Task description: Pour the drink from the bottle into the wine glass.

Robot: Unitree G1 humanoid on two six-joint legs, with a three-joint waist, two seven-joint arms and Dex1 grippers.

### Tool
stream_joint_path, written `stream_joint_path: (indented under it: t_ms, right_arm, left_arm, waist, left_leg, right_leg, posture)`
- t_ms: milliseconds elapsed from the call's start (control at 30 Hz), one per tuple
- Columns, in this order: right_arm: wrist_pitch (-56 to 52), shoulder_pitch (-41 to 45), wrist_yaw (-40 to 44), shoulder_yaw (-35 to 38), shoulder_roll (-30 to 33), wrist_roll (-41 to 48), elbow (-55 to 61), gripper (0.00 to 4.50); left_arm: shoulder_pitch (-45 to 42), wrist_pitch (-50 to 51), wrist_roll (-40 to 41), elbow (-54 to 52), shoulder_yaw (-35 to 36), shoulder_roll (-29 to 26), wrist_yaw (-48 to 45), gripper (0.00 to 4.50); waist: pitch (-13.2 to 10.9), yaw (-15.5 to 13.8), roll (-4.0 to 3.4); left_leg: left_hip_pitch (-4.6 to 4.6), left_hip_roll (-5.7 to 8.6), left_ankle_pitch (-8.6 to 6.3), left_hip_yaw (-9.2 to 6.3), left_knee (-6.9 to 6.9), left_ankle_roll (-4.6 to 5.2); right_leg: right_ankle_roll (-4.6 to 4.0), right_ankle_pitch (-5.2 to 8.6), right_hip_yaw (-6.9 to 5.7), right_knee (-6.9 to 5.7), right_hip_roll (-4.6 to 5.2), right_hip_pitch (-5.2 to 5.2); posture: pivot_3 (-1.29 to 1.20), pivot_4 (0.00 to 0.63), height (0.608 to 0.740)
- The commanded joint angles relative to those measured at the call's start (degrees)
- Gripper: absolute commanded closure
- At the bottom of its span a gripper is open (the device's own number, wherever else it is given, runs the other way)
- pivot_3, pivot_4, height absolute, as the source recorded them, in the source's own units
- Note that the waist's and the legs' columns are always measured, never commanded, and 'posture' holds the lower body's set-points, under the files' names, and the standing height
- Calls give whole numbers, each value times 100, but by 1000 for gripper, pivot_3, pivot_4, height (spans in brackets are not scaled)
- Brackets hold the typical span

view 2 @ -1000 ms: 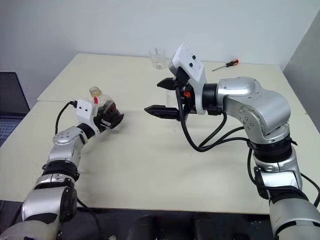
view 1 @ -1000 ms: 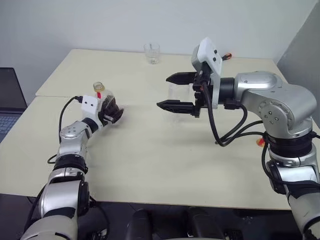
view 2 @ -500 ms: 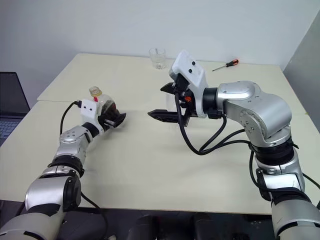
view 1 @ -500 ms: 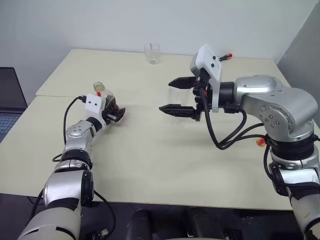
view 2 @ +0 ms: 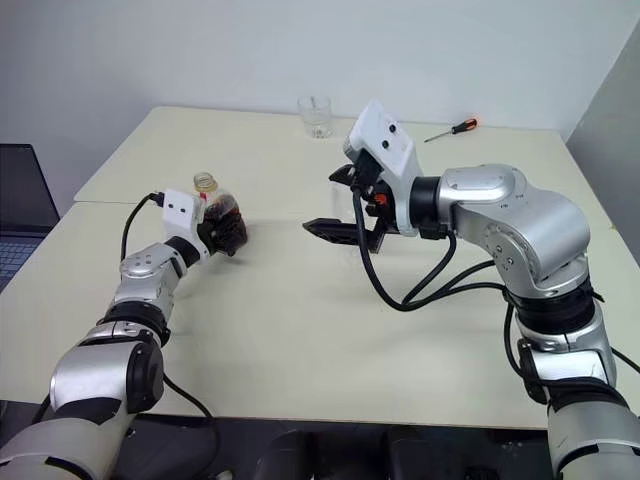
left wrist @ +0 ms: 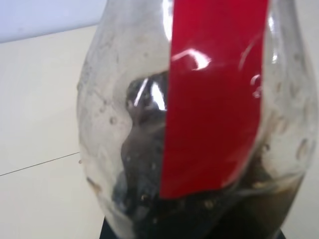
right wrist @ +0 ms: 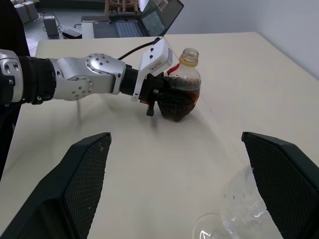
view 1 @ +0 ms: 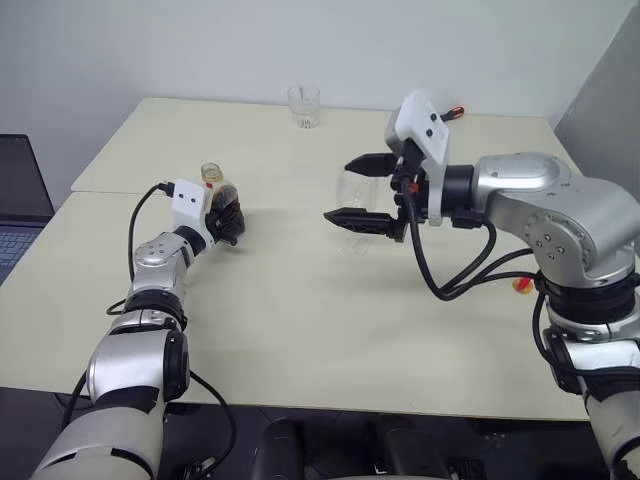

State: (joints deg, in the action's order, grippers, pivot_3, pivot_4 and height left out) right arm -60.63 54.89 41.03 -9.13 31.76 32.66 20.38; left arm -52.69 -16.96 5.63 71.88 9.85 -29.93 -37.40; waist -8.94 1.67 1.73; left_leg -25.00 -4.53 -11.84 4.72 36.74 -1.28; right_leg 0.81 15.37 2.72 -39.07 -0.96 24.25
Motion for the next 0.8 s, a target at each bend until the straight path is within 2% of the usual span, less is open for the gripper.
stream_joint_path:
  t_ms: [33,167,233,433,600,800]
  right_arm:
    - [138,-291,-113,324,336,-141,322,0]
    - [426,-1030,-267,661,588,-233,680,0]
    - [589,-1664,-477,983,585,-287,936,0]
    - [1434,-2861,-920,1591,161,-313,1495,0]
    - [2282,-3800,-1197,1275,-265,-739,1809,0]
    - [2456,-4030,-1612,886,-707,-977,1864,0]
  left_arm:
    - [-418,-77,11,-349,3,-107,-256,3810]
    - [-735,-103,-141,-633,-204,-178,-536,3810]
    - [-1012,-276,-352,-777,-403,-194,-558,3810]
    - [-1784,-973,-1065,-768,-1044,11,-266,3810]
    - [-2217,-1529,-1709,-476,-1534,223,277,3810]
    - [-2468,-1859,-2435,-153,-2085,275,952,3810]
  waist:
    - [-6,-11,11]
    - [-9,-40,16]
    - [-10,-49,18]
    - [-15,-64,23]
    - [-15,-63,24]
    - [-18,19,24]
  left_leg:
    - [-2,0,0,-1,2,0]
    - [-11,3,0,-3,8,0]
    - [-16,4,0,-4,9,0]
    - [-20,7,0,-9,12,-1]
    - [-11,7,0,-15,13,-1]
    - [-2,6,1,-10,13,-1]
  right_leg:
    - [0,0,-1,0,0,0]
    - [0,0,-3,5,2,1]
    - [1,0,-3,6,2,2]
    - [2,1,-4,5,0,2]
    - [25,14,-7,4,-3,-9]
    - [26,15,3,-3,-6,-8]
  posture:
    - [0,150,740]
    - [0,150,740]
    - [0,150,740]
    - [0,150,740]
    - [0,150,740]
    - [0,150,740]
